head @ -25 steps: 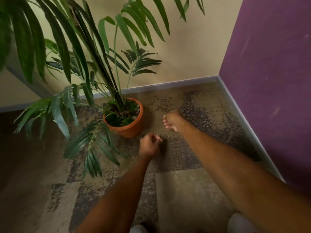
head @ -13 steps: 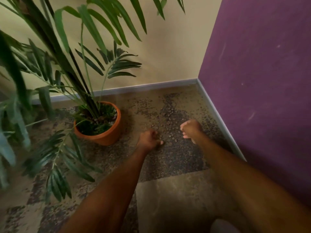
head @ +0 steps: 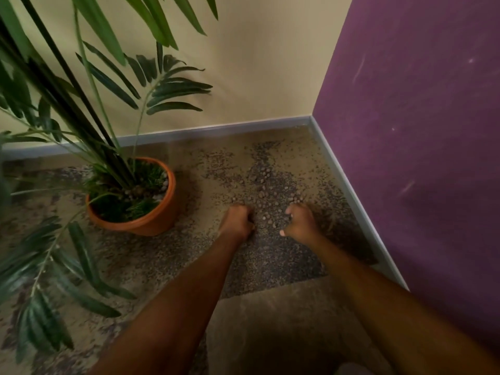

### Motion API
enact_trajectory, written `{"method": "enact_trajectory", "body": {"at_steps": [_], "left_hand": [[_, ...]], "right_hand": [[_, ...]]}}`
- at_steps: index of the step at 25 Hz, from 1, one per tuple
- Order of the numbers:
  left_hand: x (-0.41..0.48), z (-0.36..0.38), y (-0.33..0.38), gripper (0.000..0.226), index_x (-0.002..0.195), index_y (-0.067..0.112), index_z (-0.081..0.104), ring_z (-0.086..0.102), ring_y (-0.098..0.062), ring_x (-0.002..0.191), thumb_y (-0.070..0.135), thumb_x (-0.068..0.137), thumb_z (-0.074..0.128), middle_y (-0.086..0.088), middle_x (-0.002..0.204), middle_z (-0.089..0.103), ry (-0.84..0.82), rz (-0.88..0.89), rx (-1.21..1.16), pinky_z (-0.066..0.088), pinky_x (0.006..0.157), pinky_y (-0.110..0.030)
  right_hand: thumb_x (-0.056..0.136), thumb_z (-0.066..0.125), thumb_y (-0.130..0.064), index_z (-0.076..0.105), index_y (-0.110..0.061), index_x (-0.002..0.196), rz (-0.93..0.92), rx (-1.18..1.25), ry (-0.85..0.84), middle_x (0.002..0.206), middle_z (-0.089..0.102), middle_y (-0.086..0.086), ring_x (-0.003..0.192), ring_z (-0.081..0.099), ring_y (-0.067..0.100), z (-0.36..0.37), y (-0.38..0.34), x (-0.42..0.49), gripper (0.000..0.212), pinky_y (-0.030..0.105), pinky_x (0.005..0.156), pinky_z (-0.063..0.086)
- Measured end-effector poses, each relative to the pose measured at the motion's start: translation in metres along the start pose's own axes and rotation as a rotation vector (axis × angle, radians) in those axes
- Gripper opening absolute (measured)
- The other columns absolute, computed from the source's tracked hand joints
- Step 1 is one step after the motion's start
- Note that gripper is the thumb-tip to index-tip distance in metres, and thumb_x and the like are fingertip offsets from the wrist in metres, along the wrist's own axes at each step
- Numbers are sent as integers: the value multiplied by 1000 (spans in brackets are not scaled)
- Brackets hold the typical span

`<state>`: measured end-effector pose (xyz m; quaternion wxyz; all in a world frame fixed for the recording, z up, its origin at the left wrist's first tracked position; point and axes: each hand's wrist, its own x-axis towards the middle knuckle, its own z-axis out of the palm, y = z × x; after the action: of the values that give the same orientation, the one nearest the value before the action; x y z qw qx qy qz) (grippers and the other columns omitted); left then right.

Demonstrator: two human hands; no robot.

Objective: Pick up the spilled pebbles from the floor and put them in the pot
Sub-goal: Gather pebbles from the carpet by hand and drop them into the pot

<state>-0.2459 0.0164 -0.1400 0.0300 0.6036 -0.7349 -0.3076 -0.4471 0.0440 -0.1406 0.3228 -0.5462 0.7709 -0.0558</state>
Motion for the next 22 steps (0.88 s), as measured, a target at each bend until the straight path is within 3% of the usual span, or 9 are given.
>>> {"method": "enact_trajectory", "body": {"at_steps": [4, 9, 13, 18, 20, 22], "left_hand": [[10, 3, 2, 15, 99, 10, 73, 72, -32, 101, 7, 85, 67, -14, 104, 75, 17, 53, 44, 50, 75, -34], [21, 2, 7, 21, 106, 9, 79, 74, -29, 103, 8, 87, 70, -13, 108, 78, -4, 52, 23, 61, 87, -38], [23, 2, 1, 23, 104, 11, 81, 75, -26, 101, 3, 87, 68, -10, 104, 81, 17, 28, -98, 60, 92, -41], [20, 9, -8, 21, 104, 6, 83, 73, -15, 90, -2, 86, 75, -11, 104, 83, 93, -113, -439, 59, 83, -27], [18, 12, -10, 27, 109, -3, 81, 72, -15, 81, -11, 86, 71, -21, 108, 82, 72, -180, -639, 61, 70, -20], [15, 11, -8, 29, 115, -10, 77, 74, -19, 77, -16, 89, 67, -30, 113, 78, 34, -245, -835, 63, 63, -18]], "right_hand": [[74, 90, -15, 64, -10, 119, -83, 4, 18, 128, 54, 12, 115, 60, 31, 21, -22, 1, 53, 38, 93, 55], [83, 77, -8, 67, -8, 115, -77, -51, 112, 122, 63, 14, 112, 65, 33, 38, -49, 4, 34, 37, 90, 56], [80, 71, 2, 71, -7, 106, -73, 152, 104, 107, 71, 11, 102, 69, 29, 42, -57, 7, 27, 37, 84, 57], [79, 71, 11, 72, -2, 111, 162, 574, 27, 107, 74, 15, 103, 72, 29, 43, -63, 8, 35, 46, 86, 64], [83, 69, 15, 66, 0, 122, 244, 768, -45, 111, 73, 17, 97, 74, 24, 40, -66, 9, 42, 37, 75, 66], [88, 63, 17, 63, 3, 124, 275, 895, -90, 103, 73, 16, 88, 73, 20, 36, -69, 6, 39, 26, 61, 63]]}}
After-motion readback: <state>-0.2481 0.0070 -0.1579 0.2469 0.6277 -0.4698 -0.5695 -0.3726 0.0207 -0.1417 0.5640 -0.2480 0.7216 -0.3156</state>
